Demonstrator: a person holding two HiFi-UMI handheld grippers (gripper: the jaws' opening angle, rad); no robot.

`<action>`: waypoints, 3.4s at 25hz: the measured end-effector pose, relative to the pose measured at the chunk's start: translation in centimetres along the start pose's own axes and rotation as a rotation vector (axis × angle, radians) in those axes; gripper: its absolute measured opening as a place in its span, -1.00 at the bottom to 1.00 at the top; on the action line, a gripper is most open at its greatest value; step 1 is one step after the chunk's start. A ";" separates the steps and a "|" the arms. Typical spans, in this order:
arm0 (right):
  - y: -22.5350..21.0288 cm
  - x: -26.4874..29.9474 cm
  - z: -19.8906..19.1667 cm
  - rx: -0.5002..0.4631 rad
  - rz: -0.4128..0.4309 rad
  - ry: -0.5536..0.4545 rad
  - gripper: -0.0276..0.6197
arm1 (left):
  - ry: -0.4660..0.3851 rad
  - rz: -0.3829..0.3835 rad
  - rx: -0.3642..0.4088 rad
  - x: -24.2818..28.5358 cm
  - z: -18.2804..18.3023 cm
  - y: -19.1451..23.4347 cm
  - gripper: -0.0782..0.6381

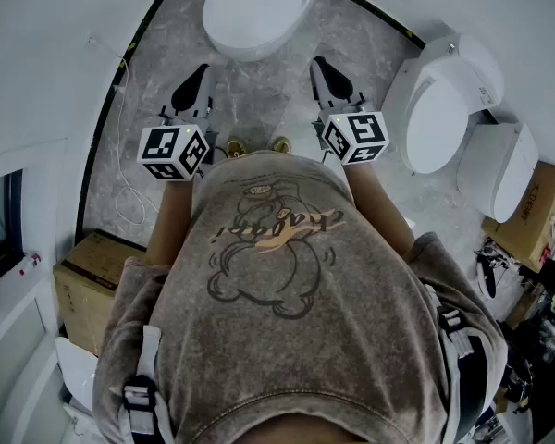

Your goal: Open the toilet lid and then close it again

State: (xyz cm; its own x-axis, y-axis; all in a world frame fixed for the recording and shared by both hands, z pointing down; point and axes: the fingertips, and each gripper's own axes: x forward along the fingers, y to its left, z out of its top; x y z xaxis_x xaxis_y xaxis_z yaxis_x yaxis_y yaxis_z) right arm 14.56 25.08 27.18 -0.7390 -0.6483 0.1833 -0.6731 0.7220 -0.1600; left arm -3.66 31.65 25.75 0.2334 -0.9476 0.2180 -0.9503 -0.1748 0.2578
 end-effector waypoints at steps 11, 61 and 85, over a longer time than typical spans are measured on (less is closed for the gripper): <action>-1.1 -0.2 -0.6 0.049 0.027 -0.026 -0.83 | 0.015 0.036 -0.007 0.9 -1.1 -1.0 -0.76; -12.5 32.0 -46.9 0.177 0.096 0.381 -0.83 | 0.334 0.072 -0.103 30.2 -43.2 25.0 -0.76; -11.9 34.0 -47.5 0.189 0.101 0.423 -0.83 | 0.389 -0.001 -0.076 31.7 -43.5 25.3 -0.76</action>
State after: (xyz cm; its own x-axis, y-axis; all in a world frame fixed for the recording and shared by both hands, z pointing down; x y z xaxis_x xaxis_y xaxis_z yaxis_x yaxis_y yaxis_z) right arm -1.15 5.90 81.35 -0.7511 -0.3935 0.5302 -0.6208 0.6943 -0.3641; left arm -11.32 8.83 80.14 0.3091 -0.7725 0.5546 -0.9354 -0.1416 0.3241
